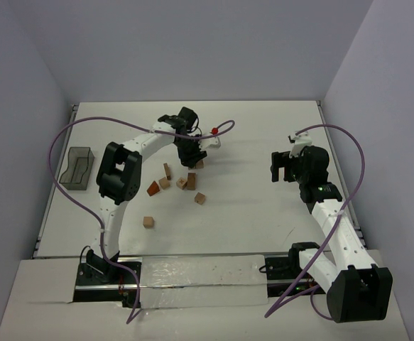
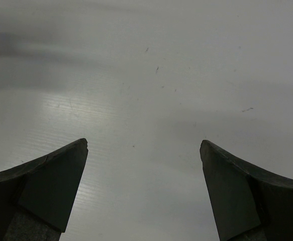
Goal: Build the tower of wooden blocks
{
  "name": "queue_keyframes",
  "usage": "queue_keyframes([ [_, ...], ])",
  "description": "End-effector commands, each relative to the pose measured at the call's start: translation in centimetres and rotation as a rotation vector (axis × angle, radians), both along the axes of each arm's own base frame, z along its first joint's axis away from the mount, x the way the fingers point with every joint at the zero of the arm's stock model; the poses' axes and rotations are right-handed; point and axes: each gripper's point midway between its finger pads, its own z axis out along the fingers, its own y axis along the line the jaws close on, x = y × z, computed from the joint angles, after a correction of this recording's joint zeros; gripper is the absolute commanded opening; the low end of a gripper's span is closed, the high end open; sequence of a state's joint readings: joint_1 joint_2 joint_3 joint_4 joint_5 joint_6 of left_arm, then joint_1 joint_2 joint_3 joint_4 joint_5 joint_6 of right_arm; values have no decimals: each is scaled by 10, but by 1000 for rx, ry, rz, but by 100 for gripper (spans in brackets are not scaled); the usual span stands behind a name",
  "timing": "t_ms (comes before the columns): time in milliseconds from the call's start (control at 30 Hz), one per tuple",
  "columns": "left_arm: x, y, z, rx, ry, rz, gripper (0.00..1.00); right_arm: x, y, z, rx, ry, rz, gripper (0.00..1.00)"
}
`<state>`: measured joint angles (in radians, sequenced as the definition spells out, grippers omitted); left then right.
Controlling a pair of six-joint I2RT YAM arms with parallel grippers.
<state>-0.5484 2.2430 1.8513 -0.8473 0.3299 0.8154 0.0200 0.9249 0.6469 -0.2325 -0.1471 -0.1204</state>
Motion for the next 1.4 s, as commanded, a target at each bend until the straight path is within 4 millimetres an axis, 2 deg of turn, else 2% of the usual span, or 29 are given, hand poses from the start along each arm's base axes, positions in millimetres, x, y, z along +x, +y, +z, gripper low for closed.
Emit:
queue_keyframes([
  [0,4,-18,12,-55,-18,-46,53,8,1,21,-2,-57,-2,100],
  [267,0,-21,12,-62,-9,-58,52,8,0,20,-3,-54,-4,100],
  [400,3,-22,16,-70,-21,-48,59,8,0,20,-3,-54,-4,100],
  [467,5,-23,21,-73,-34,-38,66,8,0,21,-4,-58,-5,100],
  [600,11,-26,43,-94,-71,-26,80,8,0,20,-3,-56,-6,100],
  [667,13,-28,62,-116,-102,-22,94,8,0,21,-3,-59,-6,100],
  [933,12,-25,133,-179,-197,1,98,8,1,21,2,-57,-3,100],
  [1033,-8,-18,159,-222,-207,-1,96,8,2,22,6,-60,3,100],
  [1067,-17,-15,154,-227,-182,-3,95,8,3,21,8,-59,5,100],
  [1133,-35,-8,165,-265,-180,-11,93,8,4,22,12,-61,8,100],
  [1167,-49,-2,151,-260,-134,-18,92,8,4,22,13,-59,11,100],
  [1267,-79,11,134,-273,-105,-38,92,8,6,22,19,-55,17,100],
  [1367,-92,14,124,-282,-91,-73,93,8,7,20,23,-48,21,100],
])
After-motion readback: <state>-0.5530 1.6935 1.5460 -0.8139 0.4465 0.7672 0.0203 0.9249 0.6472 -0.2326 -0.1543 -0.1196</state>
